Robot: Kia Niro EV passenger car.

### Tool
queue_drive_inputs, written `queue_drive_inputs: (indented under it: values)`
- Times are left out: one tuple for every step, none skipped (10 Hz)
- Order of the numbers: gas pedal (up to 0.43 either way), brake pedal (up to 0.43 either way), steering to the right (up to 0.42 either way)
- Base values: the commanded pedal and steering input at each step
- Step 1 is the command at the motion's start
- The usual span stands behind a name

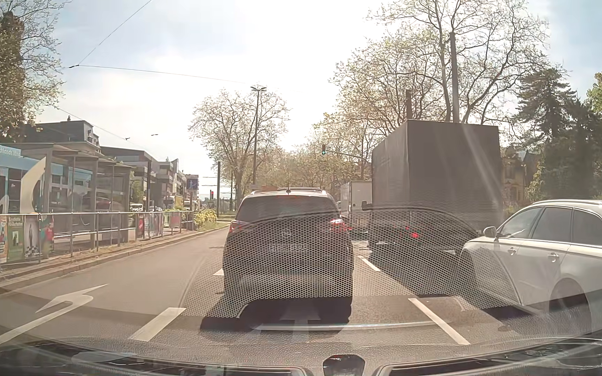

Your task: Follow the waypoints while adhering to traffic rules and regulations

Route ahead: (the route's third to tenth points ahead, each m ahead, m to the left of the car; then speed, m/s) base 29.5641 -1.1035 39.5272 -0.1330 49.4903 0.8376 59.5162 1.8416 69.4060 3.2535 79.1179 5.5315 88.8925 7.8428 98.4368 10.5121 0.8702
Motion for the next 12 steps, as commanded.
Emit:
queue_drive_inputs:
  values:
    - [0.0,0.159,-0.003]
    - [0.0,0.159,-0.003]
    - [0.0,0.159,-0.003]
    - [0.0,0.159,-0.003]
    - [0.0,0.159,-0.002]
    - [0.0,0.152,-0.003]
    - [0.0,0.146,-0.003]
    - [0.0,0.134,-0.003]
    - [0.0,0.11,-0.003]
    - [0.0,0.073,-0.003]
    - [0.0,0.055,-0.003]
    - [0.0,0.006,-0.003]
